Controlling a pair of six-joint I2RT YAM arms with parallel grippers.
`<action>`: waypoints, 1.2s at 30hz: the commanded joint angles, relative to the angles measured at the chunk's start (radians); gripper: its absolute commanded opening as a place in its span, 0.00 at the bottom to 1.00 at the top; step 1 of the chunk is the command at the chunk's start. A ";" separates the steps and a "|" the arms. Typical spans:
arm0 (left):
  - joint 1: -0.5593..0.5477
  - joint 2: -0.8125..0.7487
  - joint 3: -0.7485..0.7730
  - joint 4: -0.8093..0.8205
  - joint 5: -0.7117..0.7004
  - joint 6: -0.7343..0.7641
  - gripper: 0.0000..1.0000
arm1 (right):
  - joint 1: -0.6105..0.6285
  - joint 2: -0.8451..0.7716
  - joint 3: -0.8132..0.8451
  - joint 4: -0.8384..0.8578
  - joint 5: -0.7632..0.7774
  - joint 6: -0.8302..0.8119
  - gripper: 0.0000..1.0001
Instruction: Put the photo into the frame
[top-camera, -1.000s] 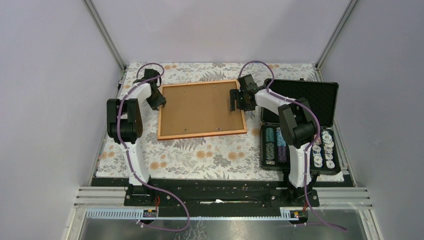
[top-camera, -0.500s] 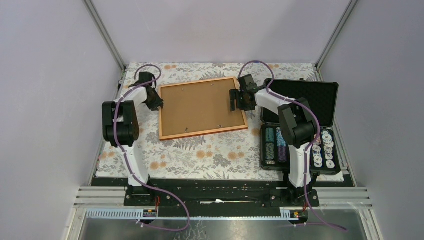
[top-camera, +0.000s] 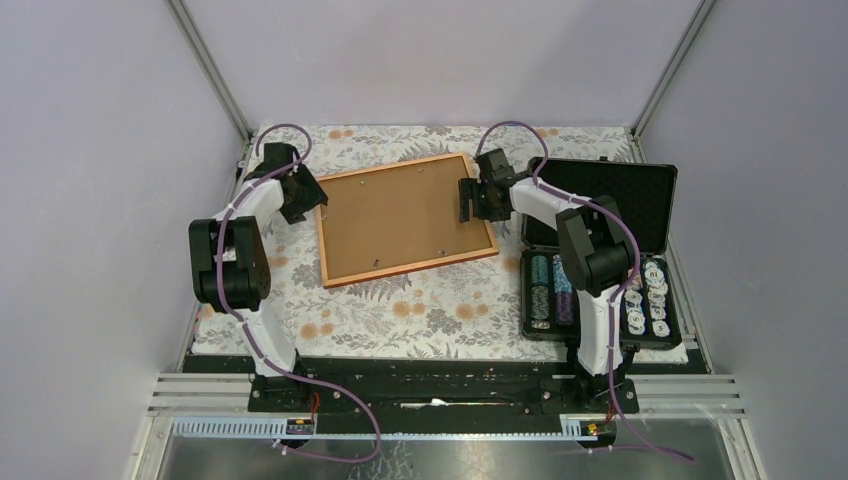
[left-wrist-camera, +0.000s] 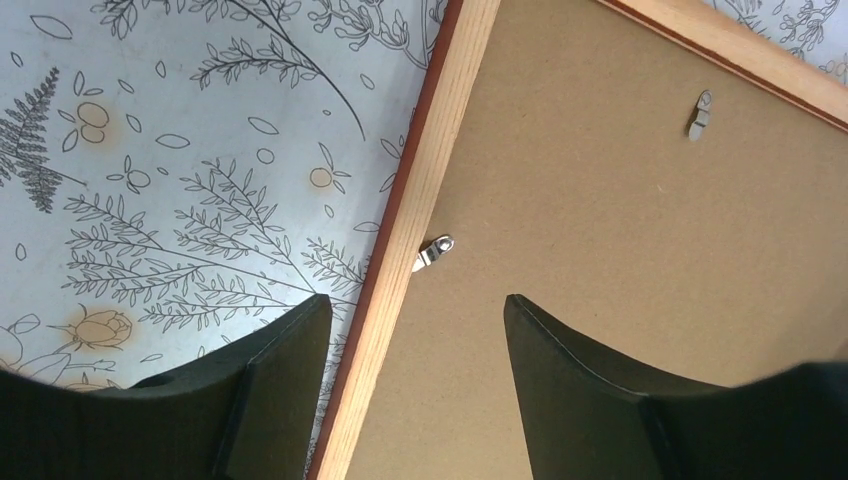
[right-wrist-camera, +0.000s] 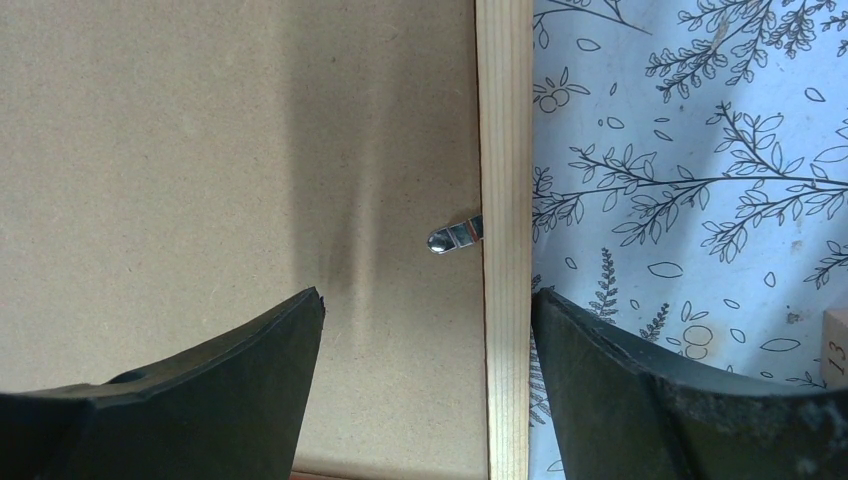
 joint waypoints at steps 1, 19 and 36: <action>0.007 0.002 0.025 0.029 0.027 0.002 0.67 | 0.001 0.018 0.021 0.004 -0.011 -0.012 0.84; -0.107 -0.215 -0.016 0.089 -0.021 0.061 0.99 | 0.002 -0.074 0.005 -0.062 0.120 0.020 1.00; -0.233 -0.483 -0.074 0.161 0.234 0.015 0.99 | 0.272 -0.239 -0.057 -0.250 0.355 0.784 0.99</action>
